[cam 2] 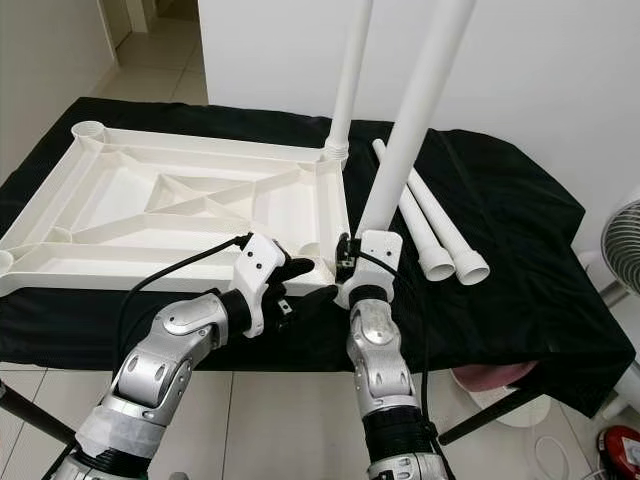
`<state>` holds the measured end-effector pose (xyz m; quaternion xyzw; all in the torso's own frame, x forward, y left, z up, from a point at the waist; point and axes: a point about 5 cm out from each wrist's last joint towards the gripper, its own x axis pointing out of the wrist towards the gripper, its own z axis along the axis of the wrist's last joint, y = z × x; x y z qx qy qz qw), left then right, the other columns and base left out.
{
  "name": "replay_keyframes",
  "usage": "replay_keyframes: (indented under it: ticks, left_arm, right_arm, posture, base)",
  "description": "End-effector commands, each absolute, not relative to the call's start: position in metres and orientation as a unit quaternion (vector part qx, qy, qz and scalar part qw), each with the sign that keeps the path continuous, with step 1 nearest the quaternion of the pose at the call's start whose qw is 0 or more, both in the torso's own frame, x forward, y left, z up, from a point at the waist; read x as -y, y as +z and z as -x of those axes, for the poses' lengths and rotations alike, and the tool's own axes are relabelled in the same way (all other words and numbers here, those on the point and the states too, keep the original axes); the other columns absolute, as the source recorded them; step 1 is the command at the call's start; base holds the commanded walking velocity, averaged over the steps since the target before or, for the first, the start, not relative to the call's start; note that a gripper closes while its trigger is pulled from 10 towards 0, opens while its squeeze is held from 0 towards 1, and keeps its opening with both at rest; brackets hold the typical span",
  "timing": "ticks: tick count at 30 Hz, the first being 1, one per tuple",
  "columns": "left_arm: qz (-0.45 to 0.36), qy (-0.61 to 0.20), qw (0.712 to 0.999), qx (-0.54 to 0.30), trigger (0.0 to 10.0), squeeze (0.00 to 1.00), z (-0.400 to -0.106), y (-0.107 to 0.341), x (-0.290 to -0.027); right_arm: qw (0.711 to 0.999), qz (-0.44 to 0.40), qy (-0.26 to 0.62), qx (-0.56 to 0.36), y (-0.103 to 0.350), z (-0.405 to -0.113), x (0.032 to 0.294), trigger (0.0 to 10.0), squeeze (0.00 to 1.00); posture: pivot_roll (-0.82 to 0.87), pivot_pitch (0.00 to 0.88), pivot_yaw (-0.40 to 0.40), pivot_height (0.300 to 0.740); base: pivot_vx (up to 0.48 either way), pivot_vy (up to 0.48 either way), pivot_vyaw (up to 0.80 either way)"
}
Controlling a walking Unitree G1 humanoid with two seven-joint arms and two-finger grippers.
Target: Building children table
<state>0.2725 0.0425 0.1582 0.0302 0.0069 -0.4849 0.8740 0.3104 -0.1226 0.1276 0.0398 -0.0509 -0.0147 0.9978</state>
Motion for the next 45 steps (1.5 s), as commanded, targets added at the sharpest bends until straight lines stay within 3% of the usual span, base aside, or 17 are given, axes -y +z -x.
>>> replay_keyframes:
  ticks: [1,2,3,8,9,10,16,20,33,34,35,36,37,45]
  left_arm:
    - [-0.034,-0.455,0.890,-0.002,10.0,0.00,-0.274,0.160,-0.044]
    - [-0.040,-0.456,0.889,-0.005,10.0,0.00,-0.273,0.159,-0.046]
    - [-0.048,-0.455,0.889,-0.006,10.0,0.00,-0.274,0.158,-0.049]
    - [-0.050,-0.454,0.889,-0.005,10.0,0.00,-0.274,0.158,-0.050]
    - [-0.050,-0.454,0.890,-0.005,10.0,0.00,-0.275,0.159,-0.050]
    - [-0.052,-0.454,0.890,-0.002,10.0,0.00,-0.276,0.161,-0.052]
    - [-0.052,-0.455,0.889,-0.003,10.0,0.00,-0.275,0.160,-0.051]
    - [-0.053,-0.470,0.881,-0.007,10.0,0.00,-0.269,0.157,-0.046]
    - [-0.051,-0.484,0.873,-0.011,10.0,0.00,-0.264,0.156,-0.037]
    - [-0.051,-0.486,0.872,-0.013,10.0,0.00,-0.263,0.155,-0.036]
    - [-0.051,-0.486,0.872,-0.013,10.0,0.00,-0.263,0.155,-0.036]
    - [-0.051,-0.487,0.872,-0.014,10.0,0.00,-0.262,0.154,-0.036]
    - [-0.052,-0.489,0.871,-0.016,10.0,0.00,-0.261,0.153,-0.035]
    - [-0.051,-0.489,0.870,-0.020,10.0,0.00,-0.260,0.152,-0.035]
  right_arm:
    - [0.997,-0.048,0.000,0.061,0.130,-0.310,0.123,10.0,1.00]
    - [0.997,-0.048,0.016,0.065,0.132,-0.311,0.124,10.0,1.00]
    - [0.996,-0.042,0.035,0.072,0.135,-0.313,0.127,10.0,0.87]
    - [0.996,-0.037,0.040,0.076,0.136,-0.314,0.129,10.0,0.87]
    - [0.995,-0.033,0.056,0.078,0.137,-0.314,0.131,10.0,0.00]
    - [0.989,-0.019,0.129,0.076,0.136,-0.312,0.138,10.0,0.00]
    - [0.978,0.000,0.196,0.065,0.133,-0.311,0.147,10.0,0.00]
    - [0.957,0.041,0.283,0.051,0.131,-0.316,0.156,10.0,0.00]
    - [0.927,0.073,0.368,0.024,0.131,-0.329,0.159,9.6,0.00]
    - [0.924,0.075,0.374,0.021,0.130,-0.330,0.159,5.6,0.00]
    - [0.924,0.075,0.374,0.021,0.130,-0.330,0.159,5.6,0.00]
    - [0.921,0.074,0.381,0.018,0.130,-0.331,0.159,0.8,0.00]
    - [0.919,0.075,0.387,0.014,0.128,-0.332,0.159,0.0,0.00]
    - [0.915,0.068,0.397,-0.004,0.121,-0.330,0.160,0.0,0.00]
  posture:
    - [-0.04,0.000,-0.076,0.740]
    - [-0.04,0.000,-0.077,0.740]
    - [-0.04,0.000,-0.078,0.740]
    - [-0.04,0.000,-0.078,0.740]
    - [-0.04,0.000,-0.078,0.740]
    - [-0.04,0.000,-0.077,0.740]
    - [-0.04,0.000,-0.073,0.740]
    - [-0.04,0.000,-0.069,0.740]
    - [-0.04,0.000,-0.069,0.740]
    - [-0.04,0.000,-0.069,0.740]
    - [-0.04,0.000,-0.069,0.740]
    - [-0.04,0.000,-0.069,0.740]
    - [-0.04,0.000,-0.069,0.740]
    - [-0.04,0.000,-0.073,0.740]
  base:
    - [0.000,0.000,0.00]
    - [0.000,0.000,0.00]
    - [0.000,0.000,0.00]
    - [0.000,0.000,0.00]
    - [0.000,0.000,0.00]
    - [0.000,0.000,0.00]
    - [0.000,0.000,0.00]
    - [0.000,0.000,0.00]
    - [0.000,0.000,0.00]
    - [0.000,0.000,0.00]
    - [0.000,0.000,0.00]
    - [0.000,0.000,0.00]
    - [0.000,0.000,0.00]
    - [0.000,0.000,0.00]
